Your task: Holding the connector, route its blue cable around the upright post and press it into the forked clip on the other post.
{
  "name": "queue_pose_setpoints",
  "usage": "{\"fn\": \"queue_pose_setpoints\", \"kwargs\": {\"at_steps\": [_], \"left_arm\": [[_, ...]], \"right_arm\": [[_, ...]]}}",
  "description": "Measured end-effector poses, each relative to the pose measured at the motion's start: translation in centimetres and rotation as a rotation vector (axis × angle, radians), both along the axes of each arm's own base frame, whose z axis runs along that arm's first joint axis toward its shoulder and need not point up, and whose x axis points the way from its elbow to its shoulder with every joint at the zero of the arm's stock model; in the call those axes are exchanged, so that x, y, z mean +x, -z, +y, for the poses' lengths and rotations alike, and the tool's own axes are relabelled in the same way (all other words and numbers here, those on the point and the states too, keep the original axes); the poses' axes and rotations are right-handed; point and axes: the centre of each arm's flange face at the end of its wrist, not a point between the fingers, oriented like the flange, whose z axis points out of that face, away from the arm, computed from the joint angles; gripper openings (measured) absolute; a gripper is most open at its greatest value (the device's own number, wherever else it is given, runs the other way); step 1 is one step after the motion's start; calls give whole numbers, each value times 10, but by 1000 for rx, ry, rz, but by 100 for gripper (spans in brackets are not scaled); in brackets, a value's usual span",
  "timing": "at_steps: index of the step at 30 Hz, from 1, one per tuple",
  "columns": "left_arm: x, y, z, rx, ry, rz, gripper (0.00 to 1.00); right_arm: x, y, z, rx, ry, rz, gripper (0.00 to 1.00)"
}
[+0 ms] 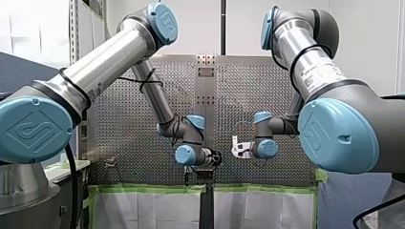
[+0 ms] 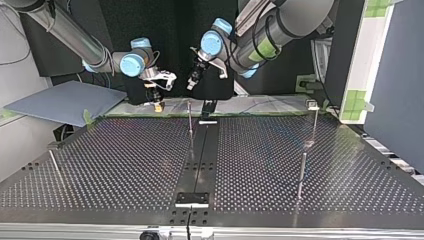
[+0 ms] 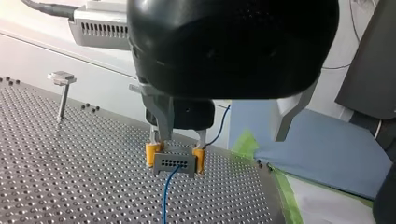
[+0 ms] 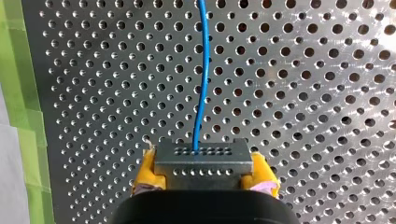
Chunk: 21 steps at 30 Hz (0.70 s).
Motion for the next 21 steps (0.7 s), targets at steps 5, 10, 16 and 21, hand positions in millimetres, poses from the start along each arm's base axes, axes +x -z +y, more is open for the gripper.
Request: {"fn": "queue_pose_setpoints", "kwargs": {"at_steps": [5,10,16,21], "left_arm": [[-1,2,5,26,-29,20,100],[-4,5,12,63,-70,47,100],[-7,8,18,98,-115,73,100],[-6,8,23,113,-155,74,100]], "right_arm": [[0,0,0,0,0,0,0],[0,0,0,0,0,0,0],[0,0,0,1,-1,0,0],[0,0,0,2,-1,0,0]]}}
